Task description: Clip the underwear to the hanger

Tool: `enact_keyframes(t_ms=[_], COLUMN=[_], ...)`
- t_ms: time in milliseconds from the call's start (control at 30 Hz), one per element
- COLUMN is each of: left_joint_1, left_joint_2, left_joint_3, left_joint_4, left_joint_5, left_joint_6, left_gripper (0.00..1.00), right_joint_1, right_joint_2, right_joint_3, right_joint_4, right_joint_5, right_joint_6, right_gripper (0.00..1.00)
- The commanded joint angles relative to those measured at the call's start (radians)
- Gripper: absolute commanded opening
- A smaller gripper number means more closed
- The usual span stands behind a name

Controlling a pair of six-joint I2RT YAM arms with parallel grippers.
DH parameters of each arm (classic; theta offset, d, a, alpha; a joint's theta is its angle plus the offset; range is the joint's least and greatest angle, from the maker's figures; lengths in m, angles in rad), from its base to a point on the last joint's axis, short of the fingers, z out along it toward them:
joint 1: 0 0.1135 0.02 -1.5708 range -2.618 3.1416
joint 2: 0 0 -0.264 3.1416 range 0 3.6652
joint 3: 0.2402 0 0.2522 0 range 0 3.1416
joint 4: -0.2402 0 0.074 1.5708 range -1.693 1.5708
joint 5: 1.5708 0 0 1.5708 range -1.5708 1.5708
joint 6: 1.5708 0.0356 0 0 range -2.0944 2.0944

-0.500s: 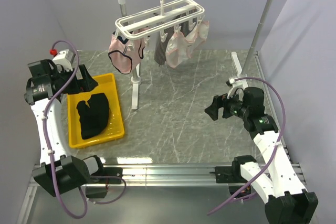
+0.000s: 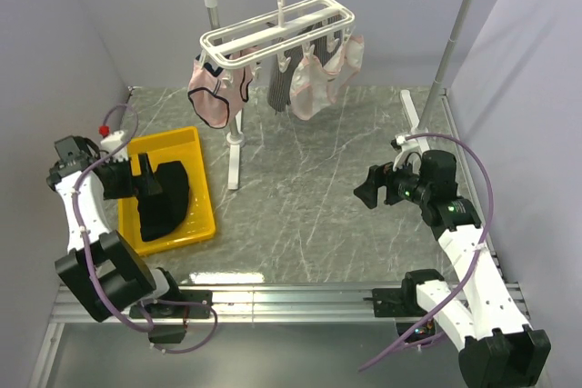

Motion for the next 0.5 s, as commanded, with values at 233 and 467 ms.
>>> enact_keyframes(t_ms=[233, 467], left_joint_1=[-0.136, -0.192], left_joint_2=[0.044, 0.19], left_joint_3=[-0.181, -0.101], left_joint_4=[0.29, 0.339], left_joint_5=[-0.103, -0.189], left_joint_6=[-0.097, -0.229], left_gripper=[0.99, 0.92], right_joint_1=[-0.005, -0.008], right_joint_2=[0.02, 0.021], right_joint_3=[0.021, 0.021], right_joint_4=[0.026, 0.019], right_joint_5=[-0.013, -0.013], right_joint_6=[0.005, 0.002], right_gripper=[1.0, 1.0])
